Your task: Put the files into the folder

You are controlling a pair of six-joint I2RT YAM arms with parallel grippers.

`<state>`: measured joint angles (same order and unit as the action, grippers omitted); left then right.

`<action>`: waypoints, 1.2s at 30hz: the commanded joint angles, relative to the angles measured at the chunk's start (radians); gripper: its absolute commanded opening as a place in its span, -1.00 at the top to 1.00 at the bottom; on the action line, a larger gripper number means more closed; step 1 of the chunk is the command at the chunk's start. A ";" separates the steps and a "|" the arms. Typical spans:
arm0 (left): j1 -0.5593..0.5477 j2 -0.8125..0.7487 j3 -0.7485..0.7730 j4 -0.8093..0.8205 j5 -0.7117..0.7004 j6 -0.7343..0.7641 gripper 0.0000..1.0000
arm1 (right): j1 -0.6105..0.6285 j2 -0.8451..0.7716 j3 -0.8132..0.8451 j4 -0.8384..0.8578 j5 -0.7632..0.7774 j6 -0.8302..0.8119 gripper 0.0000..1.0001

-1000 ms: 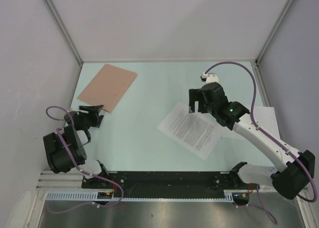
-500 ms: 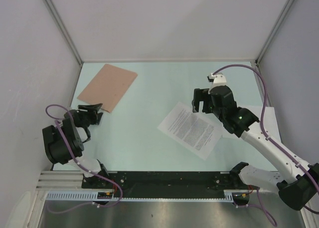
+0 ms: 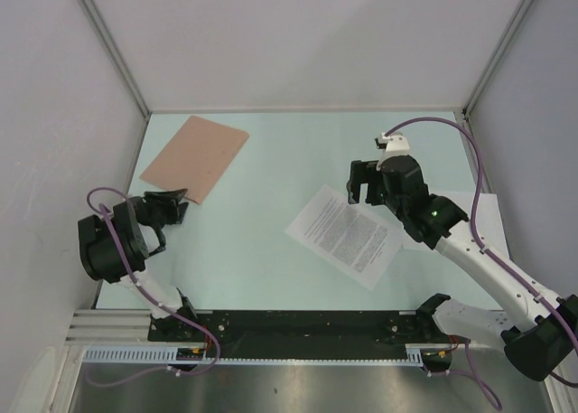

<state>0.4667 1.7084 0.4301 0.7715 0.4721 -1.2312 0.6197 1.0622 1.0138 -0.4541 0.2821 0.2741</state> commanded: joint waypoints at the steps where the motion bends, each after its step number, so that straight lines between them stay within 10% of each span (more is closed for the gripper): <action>1: -0.022 0.023 0.059 0.095 -0.024 -0.024 -0.07 | -0.003 -0.004 -0.004 0.037 0.011 -0.016 -0.99; 14: -0.054 0.143 0.116 0.190 -0.035 -0.057 0.05 | -0.008 0.007 -0.009 0.048 -0.001 -0.022 -0.99; 21: -0.068 0.024 0.144 0.128 -0.072 0.063 0.74 | -0.008 0.027 -0.009 0.038 0.000 -0.021 -1.00; 25: -0.129 -0.195 0.202 -0.271 -0.228 0.306 1.00 | -0.008 0.050 -0.012 0.046 -0.009 -0.013 -0.99; 36: -0.834 -0.527 0.254 -0.687 -1.065 0.787 1.00 | -0.005 0.183 -0.017 0.101 -0.040 0.089 -0.99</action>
<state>-0.1555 1.1919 0.6514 0.2546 -0.2176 -0.6979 0.6140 1.2144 0.9981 -0.4099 0.2459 0.3012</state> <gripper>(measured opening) 0.006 0.995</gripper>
